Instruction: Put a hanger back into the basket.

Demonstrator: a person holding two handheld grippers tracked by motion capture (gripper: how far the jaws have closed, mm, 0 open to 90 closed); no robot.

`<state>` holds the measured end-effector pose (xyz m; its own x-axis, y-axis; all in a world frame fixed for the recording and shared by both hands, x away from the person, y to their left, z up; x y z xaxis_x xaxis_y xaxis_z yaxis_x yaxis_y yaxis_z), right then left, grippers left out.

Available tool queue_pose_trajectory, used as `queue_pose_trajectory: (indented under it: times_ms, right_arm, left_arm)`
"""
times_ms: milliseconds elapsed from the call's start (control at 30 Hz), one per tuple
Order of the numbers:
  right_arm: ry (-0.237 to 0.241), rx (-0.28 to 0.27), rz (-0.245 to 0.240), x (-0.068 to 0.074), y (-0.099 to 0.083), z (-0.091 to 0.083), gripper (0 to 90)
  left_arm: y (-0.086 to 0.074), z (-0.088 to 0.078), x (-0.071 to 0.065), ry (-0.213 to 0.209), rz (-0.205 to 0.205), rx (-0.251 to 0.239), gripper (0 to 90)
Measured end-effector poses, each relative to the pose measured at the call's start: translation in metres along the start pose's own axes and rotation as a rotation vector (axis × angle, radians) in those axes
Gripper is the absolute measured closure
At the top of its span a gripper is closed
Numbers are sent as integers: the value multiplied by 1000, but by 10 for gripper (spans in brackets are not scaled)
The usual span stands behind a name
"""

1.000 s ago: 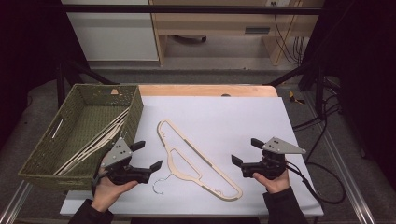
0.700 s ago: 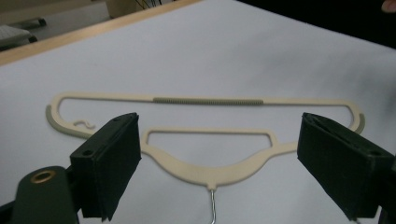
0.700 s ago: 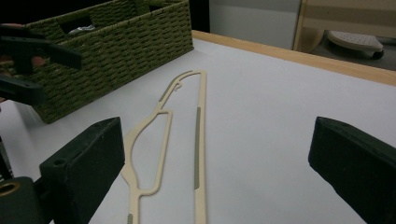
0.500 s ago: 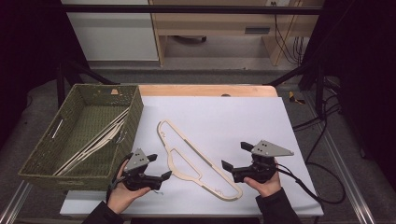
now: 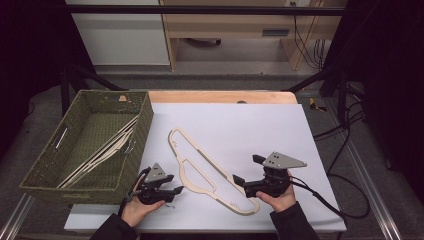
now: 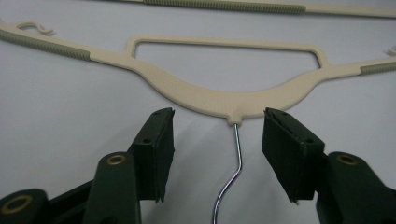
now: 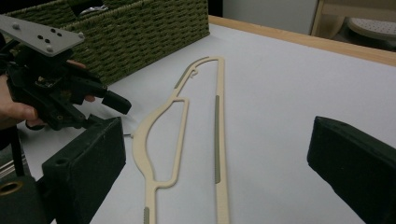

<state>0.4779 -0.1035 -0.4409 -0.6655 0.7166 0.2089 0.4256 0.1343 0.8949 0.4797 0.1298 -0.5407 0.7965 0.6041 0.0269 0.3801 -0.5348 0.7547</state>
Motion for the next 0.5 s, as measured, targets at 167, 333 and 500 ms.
queue_pose_trajectory:
  times_ms: [167, 333, 500]
  right_arm:
    - [10, 24, -16, 6, -4, 7, 47]
    - [16, 34, -18, 10, -6, 11, 47]
    - [16, 33, -20, 11, -6, 12, 48]
  left_arm:
    - [-2, 4, -5, -5, 6, 16, 523]
    - [-3, 7, -6, 25, 19, 29, 595]
    - [-5, 6, -8, 48, 21, 45, 703]
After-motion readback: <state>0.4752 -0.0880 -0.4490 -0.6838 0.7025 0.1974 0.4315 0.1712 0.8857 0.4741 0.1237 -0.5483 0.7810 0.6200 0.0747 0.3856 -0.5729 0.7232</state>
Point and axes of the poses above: each handheld gripper's, and its own axes: z roughly forward along the jaws, y roughly out of its top, x roughly to its left, the point moved 10 cm from there along z, roughly forward along the jaws, and after that the axes turned 6 degrees about z, right-handed, at the moved point
